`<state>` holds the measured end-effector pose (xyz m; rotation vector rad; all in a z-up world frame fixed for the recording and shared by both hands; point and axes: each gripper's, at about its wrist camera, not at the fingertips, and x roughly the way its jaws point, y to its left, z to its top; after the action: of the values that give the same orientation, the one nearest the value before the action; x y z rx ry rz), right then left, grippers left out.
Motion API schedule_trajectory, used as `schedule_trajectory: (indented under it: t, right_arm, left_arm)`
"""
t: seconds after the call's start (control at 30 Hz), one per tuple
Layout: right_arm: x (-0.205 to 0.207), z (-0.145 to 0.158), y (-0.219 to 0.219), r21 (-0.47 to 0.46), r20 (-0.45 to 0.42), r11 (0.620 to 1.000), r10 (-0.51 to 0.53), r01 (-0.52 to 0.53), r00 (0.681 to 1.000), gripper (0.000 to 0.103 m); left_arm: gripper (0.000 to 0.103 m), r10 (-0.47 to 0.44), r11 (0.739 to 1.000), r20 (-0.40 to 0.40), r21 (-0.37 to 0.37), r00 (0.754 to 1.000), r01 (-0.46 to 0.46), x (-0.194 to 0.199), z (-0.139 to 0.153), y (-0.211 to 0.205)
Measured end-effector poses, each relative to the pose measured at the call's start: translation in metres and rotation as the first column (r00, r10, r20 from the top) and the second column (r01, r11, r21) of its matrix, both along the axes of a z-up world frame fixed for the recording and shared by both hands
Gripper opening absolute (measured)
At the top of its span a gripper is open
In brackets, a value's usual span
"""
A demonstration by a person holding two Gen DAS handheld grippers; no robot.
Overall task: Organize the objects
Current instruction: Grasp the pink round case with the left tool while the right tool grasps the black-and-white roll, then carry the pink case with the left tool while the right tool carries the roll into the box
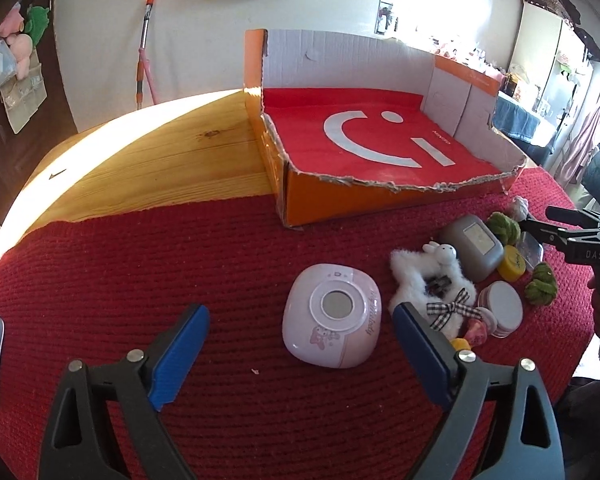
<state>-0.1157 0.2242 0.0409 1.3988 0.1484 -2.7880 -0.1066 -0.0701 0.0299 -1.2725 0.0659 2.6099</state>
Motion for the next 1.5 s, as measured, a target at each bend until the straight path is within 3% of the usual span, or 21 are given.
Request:
schedule_trajectory:
  t: [0.13, 0.23, 0.37, 0.47, 0.9, 1.3, 1.5]
  right_arm:
    - [0.001, -0.003, -0.003, 0.008, 0.003, 1.0, 0.028, -0.028, 1.0, 0.09]
    - [0.003, -0.002, -0.004, -0.008, -0.001, 0.999, 0.05, -0.05, 0.999, 0.077]
    - [0.004, -0.001, -0.008, -0.016, -0.007, 0.997, 0.076, -0.076, 0.997, 0.057]
    - [0.006, 0.0, -0.014, -0.007, -0.018, 0.994, 0.106, -0.106, 0.994, 0.033]
    - [0.019, 0.011, -0.021, -0.005, -0.083, 0.994, 0.106, -0.107, 0.991, 0.033]
    - [0.022, 0.051, -0.023, -0.029, -0.177, 0.991, 0.127, -0.134, 0.976, 0.033]
    - [0.008, 0.074, -0.025, -0.024, -0.211, 0.987, 0.15, -0.159, 0.966, 0.033]
  left_arm:
    - [0.085, -0.01, 1.0, 0.005, -0.01, 1.0, 0.01, -0.005, -0.004, 0.003]
    - [0.077, -0.021, 1.0, -0.008, -0.023, 1.0, 0.02, -0.005, -0.004, 0.006]
    - [0.058, -0.045, 0.999, -0.012, -0.005, 0.999, 0.045, -0.005, -0.002, 0.009]
    - [0.049, -0.06, 0.998, -0.022, -0.011, 0.998, 0.06, -0.003, -0.001, 0.013]
    - [0.049, -0.043, 0.999, -0.067, 0.002, 0.997, 0.044, 0.007, 0.015, 0.015]
    - [0.049, -0.052, 0.999, -0.206, 0.004, 0.977, 0.054, 0.011, 0.073, 0.018]
    - [0.049, -0.07, 0.997, -0.175, 0.024, 0.982, 0.075, -0.016, 0.084, 0.026]
